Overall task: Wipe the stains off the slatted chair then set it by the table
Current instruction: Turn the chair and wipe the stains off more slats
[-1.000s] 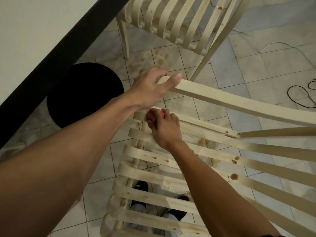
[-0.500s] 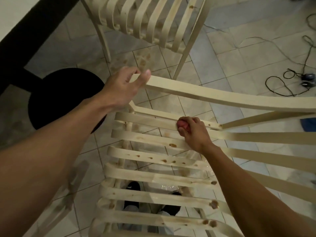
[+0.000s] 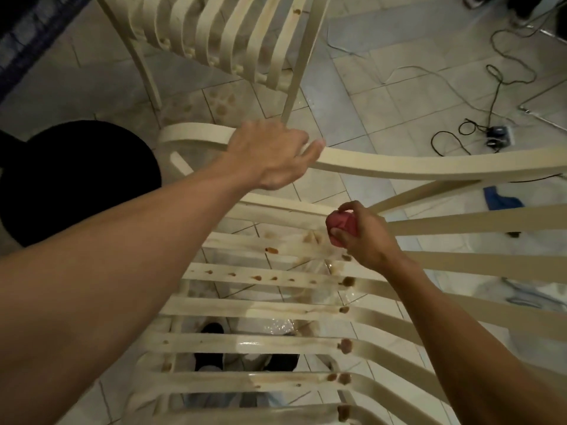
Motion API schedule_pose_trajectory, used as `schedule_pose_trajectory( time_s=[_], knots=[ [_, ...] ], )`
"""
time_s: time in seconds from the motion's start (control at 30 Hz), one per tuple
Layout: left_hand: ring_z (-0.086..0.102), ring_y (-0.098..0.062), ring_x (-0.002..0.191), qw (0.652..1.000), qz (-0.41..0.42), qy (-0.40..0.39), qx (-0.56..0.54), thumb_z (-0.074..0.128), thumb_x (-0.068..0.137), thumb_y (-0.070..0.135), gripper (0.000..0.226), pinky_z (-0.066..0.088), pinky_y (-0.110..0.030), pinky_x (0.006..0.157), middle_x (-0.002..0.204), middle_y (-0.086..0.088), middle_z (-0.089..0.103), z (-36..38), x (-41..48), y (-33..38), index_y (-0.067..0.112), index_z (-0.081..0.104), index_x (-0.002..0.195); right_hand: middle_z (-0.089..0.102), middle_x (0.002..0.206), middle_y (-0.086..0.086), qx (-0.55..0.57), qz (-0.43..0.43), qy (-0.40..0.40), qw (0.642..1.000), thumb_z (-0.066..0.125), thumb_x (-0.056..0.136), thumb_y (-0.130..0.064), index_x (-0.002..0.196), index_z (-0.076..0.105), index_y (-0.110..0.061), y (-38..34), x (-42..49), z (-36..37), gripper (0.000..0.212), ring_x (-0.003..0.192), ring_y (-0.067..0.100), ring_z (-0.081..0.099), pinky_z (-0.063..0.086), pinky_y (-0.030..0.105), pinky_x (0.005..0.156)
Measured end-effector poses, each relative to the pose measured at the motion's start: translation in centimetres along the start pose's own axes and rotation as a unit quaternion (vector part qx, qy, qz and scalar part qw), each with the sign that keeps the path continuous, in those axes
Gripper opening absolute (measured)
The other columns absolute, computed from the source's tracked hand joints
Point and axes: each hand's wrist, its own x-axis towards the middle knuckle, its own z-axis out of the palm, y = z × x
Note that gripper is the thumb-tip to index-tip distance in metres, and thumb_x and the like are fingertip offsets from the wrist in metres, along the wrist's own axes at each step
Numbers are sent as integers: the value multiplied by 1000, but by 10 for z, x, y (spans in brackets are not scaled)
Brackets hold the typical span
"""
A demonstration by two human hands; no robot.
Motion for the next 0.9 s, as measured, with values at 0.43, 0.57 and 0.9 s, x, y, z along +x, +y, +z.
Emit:
schedule_pose_trajectory(
  time_s=[0.43,0.57,0.9],
  knots=[
    [44,-18,59,999,-18,-34,23,11,99,63,69,33,-37,65,64,-2,50,-5,3,-2,22,63,81,63,112,12,-306,31,43,951,81,80,-26,115,61,-14,45,-28,39,42,106,32,56,45,40,91],
    [45,-20,62,999,-15,-35,28,12,99,63,69,34,-38,67,65,-1,50,-4,4,-1,24,69,92,66,107,11,-347,36,56,936,81,80,-21,110,62,-13,49,-26,44,37,103,32,59,45,40,92],
    [44,-20,56,999,-15,-25,27,14,100,62,63,34,-37,64,60,-4,50,-6,2,-1,24,56,71,59,123,11,-353,28,-133,926,58,92,-21,128,50,-15,44,5,22,37,115,32,55,46,39,89]
  ],
)
